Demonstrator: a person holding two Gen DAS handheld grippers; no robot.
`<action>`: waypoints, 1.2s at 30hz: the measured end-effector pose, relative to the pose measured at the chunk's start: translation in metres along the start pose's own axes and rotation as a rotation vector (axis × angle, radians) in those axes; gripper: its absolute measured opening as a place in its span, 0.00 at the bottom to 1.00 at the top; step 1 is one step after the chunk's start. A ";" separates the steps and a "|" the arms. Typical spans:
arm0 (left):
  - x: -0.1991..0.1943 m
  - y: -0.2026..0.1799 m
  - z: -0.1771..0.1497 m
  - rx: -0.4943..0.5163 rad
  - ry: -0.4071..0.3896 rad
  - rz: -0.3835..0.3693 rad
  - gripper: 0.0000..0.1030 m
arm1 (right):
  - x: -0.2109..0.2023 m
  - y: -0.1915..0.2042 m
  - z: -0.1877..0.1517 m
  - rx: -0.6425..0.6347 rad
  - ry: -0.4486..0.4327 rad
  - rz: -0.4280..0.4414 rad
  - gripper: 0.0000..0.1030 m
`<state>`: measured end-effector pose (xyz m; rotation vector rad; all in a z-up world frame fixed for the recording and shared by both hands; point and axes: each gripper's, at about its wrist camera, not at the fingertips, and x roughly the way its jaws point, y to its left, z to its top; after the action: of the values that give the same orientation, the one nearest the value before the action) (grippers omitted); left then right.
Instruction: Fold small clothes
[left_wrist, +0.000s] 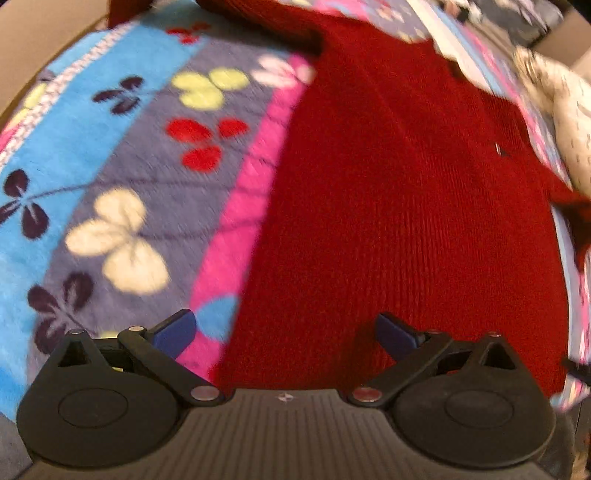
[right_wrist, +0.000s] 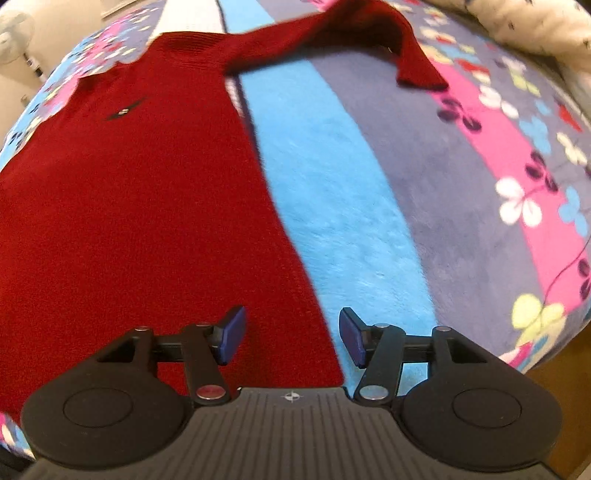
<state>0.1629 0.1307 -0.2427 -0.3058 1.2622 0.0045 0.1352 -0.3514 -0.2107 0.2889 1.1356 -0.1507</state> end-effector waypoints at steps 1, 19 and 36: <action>0.003 -0.001 -0.001 0.005 0.025 -0.005 1.00 | 0.006 -0.004 0.000 0.007 0.008 0.009 0.58; -0.069 -0.004 -0.027 -0.053 -0.059 0.019 0.12 | -0.038 -0.013 -0.008 -0.031 -0.043 0.153 0.08; -0.069 0.041 -0.050 -0.119 -0.105 0.106 0.87 | -0.039 -0.012 -0.039 -0.068 0.004 -0.029 0.57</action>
<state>0.0882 0.1703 -0.2008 -0.3368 1.1746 0.1842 0.0814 -0.3524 -0.1921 0.2127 1.1470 -0.1371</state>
